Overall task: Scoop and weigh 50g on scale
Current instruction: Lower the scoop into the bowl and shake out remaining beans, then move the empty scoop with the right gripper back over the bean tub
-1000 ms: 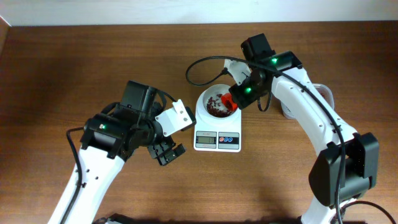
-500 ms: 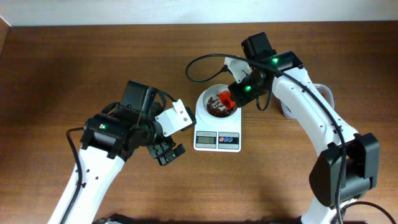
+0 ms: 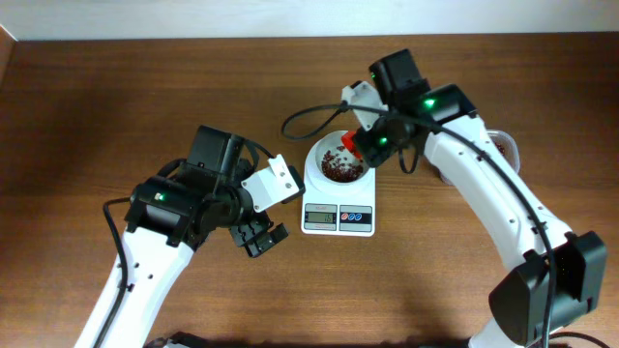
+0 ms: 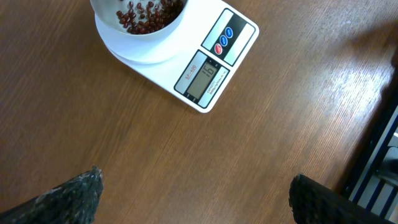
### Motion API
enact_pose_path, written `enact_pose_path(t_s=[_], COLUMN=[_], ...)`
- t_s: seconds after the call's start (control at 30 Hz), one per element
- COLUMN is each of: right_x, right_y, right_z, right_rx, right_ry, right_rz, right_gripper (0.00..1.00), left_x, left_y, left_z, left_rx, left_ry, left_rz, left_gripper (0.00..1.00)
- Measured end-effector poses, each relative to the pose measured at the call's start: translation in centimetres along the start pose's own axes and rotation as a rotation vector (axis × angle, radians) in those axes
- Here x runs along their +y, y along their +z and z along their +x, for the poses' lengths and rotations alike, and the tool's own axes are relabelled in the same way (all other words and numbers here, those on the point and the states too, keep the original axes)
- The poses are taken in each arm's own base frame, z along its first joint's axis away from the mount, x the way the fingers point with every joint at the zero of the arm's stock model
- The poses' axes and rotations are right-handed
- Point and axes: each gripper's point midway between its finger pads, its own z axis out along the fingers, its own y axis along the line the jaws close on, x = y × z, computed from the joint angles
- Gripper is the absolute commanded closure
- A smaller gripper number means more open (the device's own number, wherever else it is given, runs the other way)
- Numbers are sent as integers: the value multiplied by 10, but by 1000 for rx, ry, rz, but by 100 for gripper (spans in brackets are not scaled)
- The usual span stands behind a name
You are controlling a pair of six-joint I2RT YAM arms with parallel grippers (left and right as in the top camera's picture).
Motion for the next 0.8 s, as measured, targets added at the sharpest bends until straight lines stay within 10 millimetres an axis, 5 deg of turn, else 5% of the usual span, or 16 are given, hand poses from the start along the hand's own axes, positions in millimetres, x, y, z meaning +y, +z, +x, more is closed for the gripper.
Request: enact_pose_path(t_s=[0.33, 0.5, 0.63, 0.7, 0.8], right_x=[13, 2, -68, -120, -160], right_y=[1, -38, -83, -101, -117], right_z=[2, 3, 57, 95, 128], right_rx=[15, -34, 2, 17, 5], right_ry=[14, 135, 380, 569, 734], right_rz=[-31, -34, 52, 138, 204], right_gripper=[96, 96, 96, 96, 96], left_x=[0, 0, 0, 0, 0], left_y=[0, 0, 0, 0, 0], left_z=[0, 0, 0, 0, 0], left_rx=[0, 0, 0, 0, 0], left_ry=[0, 0, 0, 0, 0], left_rz=[0, 0, 0, 1, 1], left_gripper=[1, 1, 1, 1, 1])
